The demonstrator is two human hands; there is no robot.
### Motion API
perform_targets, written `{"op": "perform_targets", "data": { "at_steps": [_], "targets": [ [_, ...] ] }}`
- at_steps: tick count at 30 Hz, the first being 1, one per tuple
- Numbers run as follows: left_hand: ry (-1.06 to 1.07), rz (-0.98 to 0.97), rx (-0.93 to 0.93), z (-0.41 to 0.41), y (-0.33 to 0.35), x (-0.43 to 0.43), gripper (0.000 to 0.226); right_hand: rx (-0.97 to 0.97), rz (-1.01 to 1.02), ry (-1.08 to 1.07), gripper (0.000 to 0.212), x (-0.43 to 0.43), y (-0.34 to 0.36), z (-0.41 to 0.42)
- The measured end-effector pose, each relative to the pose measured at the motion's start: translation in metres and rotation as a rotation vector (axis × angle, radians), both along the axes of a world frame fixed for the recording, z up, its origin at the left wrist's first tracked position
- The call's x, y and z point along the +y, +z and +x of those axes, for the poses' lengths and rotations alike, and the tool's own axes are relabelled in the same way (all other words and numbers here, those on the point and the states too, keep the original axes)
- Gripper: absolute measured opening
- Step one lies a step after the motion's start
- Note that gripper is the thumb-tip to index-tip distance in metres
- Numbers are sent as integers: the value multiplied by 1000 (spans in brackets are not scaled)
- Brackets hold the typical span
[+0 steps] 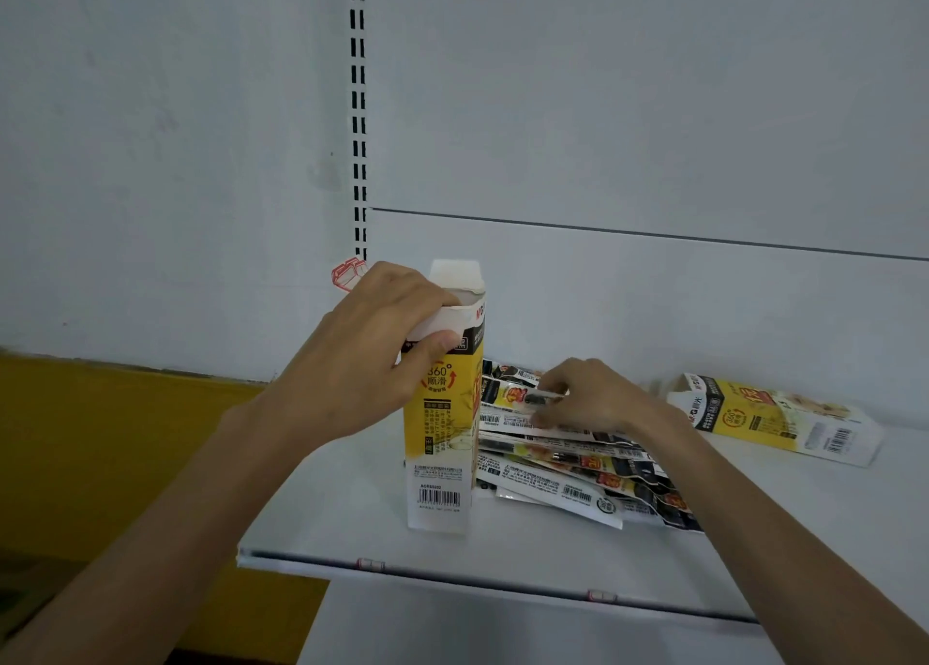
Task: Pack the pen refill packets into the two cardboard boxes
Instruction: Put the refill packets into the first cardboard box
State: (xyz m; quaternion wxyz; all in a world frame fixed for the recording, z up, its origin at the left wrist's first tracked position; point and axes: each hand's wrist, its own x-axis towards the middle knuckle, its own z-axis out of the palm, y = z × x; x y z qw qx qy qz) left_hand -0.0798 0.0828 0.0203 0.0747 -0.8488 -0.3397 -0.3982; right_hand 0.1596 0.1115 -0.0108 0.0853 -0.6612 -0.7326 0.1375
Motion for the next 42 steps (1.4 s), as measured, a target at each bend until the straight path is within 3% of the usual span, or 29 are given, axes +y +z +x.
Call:
{"op": "perform_targets", "data": {
  "at_steps": [3, 5, 8, 12, 14, 16, 18, 20, 21, 23, 25, 26, 28, 30, 34, 37, 42],
  "targets": [
    [-3, 1, 10, -2, -1, -1, 52, -54, 34, 6, 22, -2, -2, -3],
    [-11, 3, 6, -4, -1, -1, 52, -84, 41, 1, 40, -3, -4, -7],
    [-9, 12, 1, -4, -2, 0, 48, 8, 142, -8, 37, -2, -5, -8],
    [-13, 45, -5, -6, -2, 0, 49, 144, 194, -7, 56, -1, -6, -5],
    [-14, 50, 1, -7, -2, 0, 48, 157, 183, -5, 49, -3, -6, -7],
    [-16, 60, 5, -7, -2, 0, 47, 165, 197, -51, 27, 0, -6, -6],
    [-25, 56, 2, -7, -1, 1, 48, 317, 96, -82, 30, -2, -3, -7],
    [-29, 51, -7, -8, -1, 2, 47, 614, -91, -48, 13, -5, 3, -7],
    [-28, 45, -12, -9, -1, 2, 44, 668, -135, -11, 11, -7, 6, -8],
    [-29, 37, -16, -9, -1, 2, 41, 500, -32, 11, 24, -6, 10, -8],
    [-40, 41, -19, -7, 0, 2, 40, 266, 252, -49, 27, -3, 11, -14],
    [-40, 30, -22, -5, 1, 2, 38, 251, 379, -71, 28, -3, 13, -19],
    [-35, 3, -24, -3, 2, 1, 36, 347, 500, -78, 27, -7, 22, -25],
    [-34, -10, -17, -2, 3, 0, 36, 473, 498, -63, 25, -11, 34, -29],
    [-34, -25, -11, -1, 5, -1, 38, 619, 611, -79, 35, -21, 60, -35],
    [-43, -36, -6, -2, 6, -2, 38, 875, 734, -157, 31, -28, 84, -36],
    [-45, -47, -14, -2, 6, -1, 39, 1361, 591, 81, 19, -38, 121, -41]
  ]
}}
